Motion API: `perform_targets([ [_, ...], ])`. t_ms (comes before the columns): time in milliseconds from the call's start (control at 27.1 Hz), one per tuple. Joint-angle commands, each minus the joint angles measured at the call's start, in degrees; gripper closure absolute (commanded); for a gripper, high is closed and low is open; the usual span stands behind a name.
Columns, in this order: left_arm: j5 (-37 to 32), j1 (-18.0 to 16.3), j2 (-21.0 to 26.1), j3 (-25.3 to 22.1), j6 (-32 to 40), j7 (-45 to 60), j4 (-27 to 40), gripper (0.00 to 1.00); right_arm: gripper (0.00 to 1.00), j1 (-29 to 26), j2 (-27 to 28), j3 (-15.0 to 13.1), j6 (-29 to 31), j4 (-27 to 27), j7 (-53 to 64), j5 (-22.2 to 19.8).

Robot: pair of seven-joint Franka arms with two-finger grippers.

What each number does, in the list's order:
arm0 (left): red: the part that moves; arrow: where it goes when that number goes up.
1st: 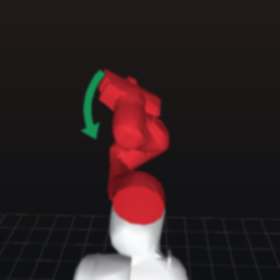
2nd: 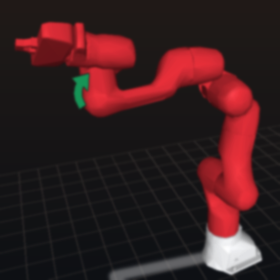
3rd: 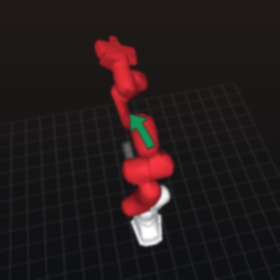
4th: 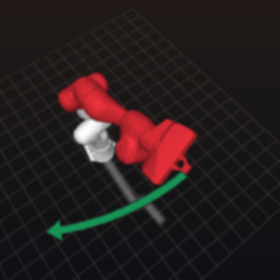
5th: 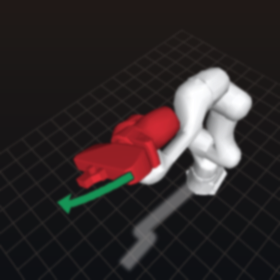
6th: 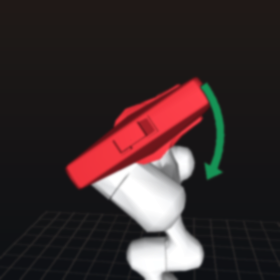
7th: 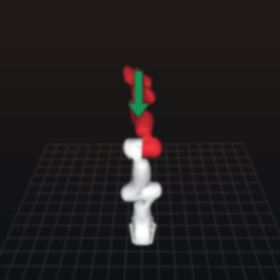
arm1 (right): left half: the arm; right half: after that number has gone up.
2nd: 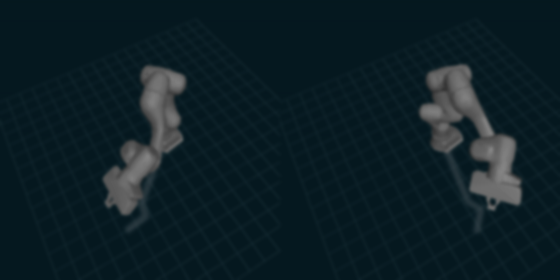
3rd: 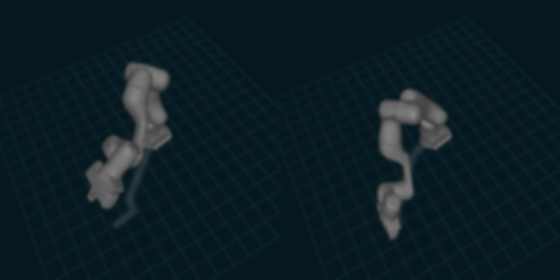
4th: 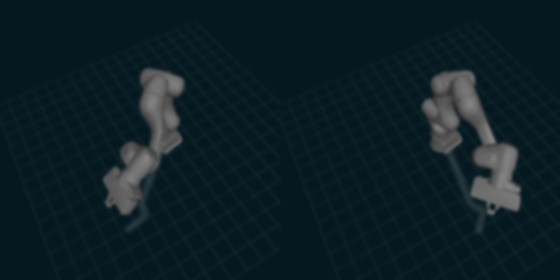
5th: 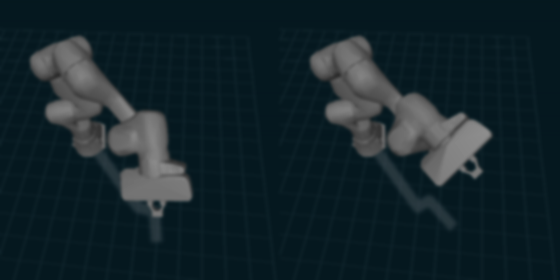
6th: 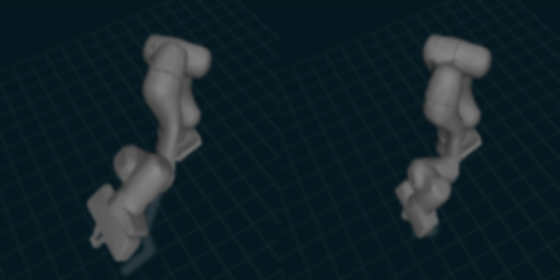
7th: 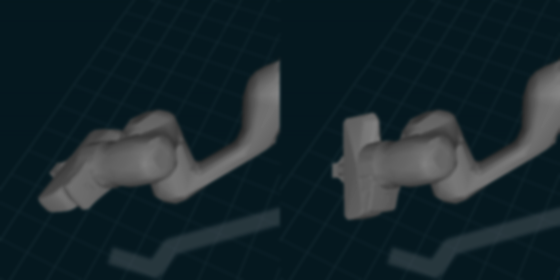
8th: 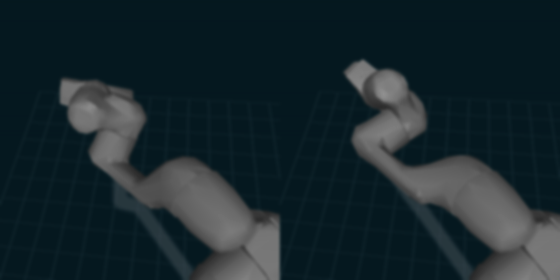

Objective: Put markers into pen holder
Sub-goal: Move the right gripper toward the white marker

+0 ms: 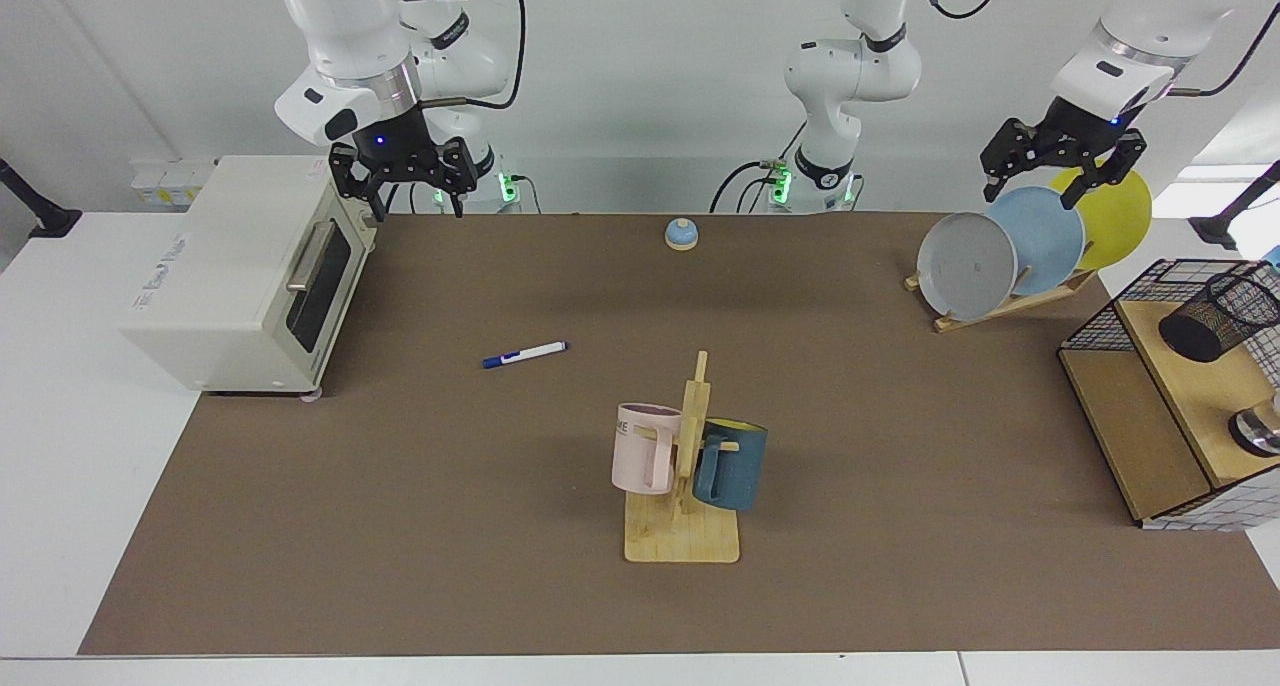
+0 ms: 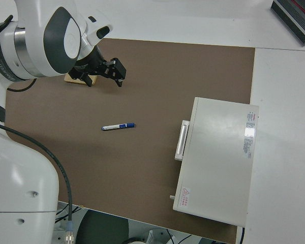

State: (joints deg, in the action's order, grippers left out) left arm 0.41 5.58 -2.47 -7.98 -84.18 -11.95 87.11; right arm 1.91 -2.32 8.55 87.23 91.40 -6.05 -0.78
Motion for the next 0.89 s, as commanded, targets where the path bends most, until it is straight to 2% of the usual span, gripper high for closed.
perform_targets([
  [0,-0.93,0.31,-0.43,-0.19,1.91,0.87,-0.54,0.00,0.00,-0.59,-1.10,0.06,-1.36,0.80,1.22,1.22],
  [850,-1.02,0.31,-0.70,0.34,2.62,0.96,-0.45,0.00,0.00,-0.59,-1.80,0.06,-0.93,1.76,0.78,1.31],
])
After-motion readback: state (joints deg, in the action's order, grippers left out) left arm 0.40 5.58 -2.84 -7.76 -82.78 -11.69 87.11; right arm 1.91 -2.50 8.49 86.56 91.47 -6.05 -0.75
